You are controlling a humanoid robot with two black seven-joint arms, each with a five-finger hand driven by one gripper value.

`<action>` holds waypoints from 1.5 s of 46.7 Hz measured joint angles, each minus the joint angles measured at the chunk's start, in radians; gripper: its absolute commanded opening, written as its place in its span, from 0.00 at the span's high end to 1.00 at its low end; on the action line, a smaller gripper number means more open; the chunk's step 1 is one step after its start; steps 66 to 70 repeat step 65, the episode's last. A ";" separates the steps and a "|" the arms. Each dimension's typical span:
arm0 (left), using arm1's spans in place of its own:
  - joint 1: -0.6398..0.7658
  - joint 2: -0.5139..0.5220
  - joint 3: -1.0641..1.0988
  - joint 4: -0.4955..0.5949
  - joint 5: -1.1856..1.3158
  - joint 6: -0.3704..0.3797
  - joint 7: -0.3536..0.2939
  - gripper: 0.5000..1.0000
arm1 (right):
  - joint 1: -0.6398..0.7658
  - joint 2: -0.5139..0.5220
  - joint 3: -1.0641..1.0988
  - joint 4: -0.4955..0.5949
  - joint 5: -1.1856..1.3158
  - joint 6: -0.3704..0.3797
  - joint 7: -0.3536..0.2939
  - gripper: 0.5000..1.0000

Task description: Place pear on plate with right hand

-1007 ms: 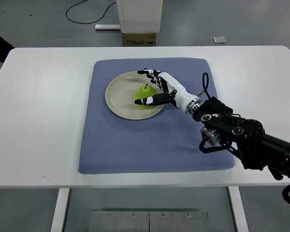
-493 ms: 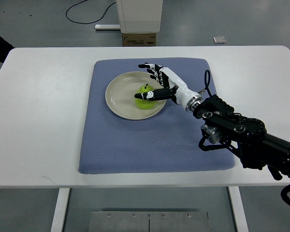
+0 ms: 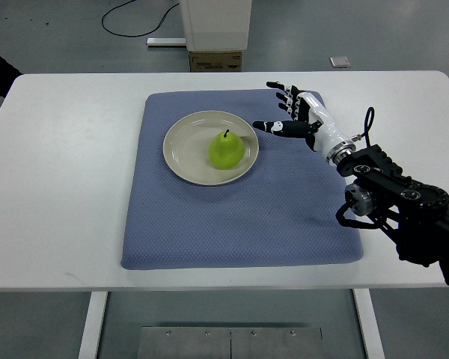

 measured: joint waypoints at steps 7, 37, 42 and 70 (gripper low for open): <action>0.000 0.000 0.000 0.000 0.000 0.000 0.000 0.00 | -0.034 0.000 0.115 0.000 0.014 0.000 -0.009 0.00; 0.000 0.000 0.000 0.000 0.000 0.000 0.000 0.00 | -0.109 0.005 0.418 -0.002 0.124 -0.016 -0.063 0.00; 0.000 0.000 0.000 0.000 0.000 0.000 0.000 0.00 | -0.123 0.007 0.456 0.006 0.125 -0.017 -0.065 0.00; 0.000 0.000 0.000 0.000 0.000 0.000 0.000 0.00 | -0.132 0.001 0.461 0.037 0.124 -0.016 -0.062 0.00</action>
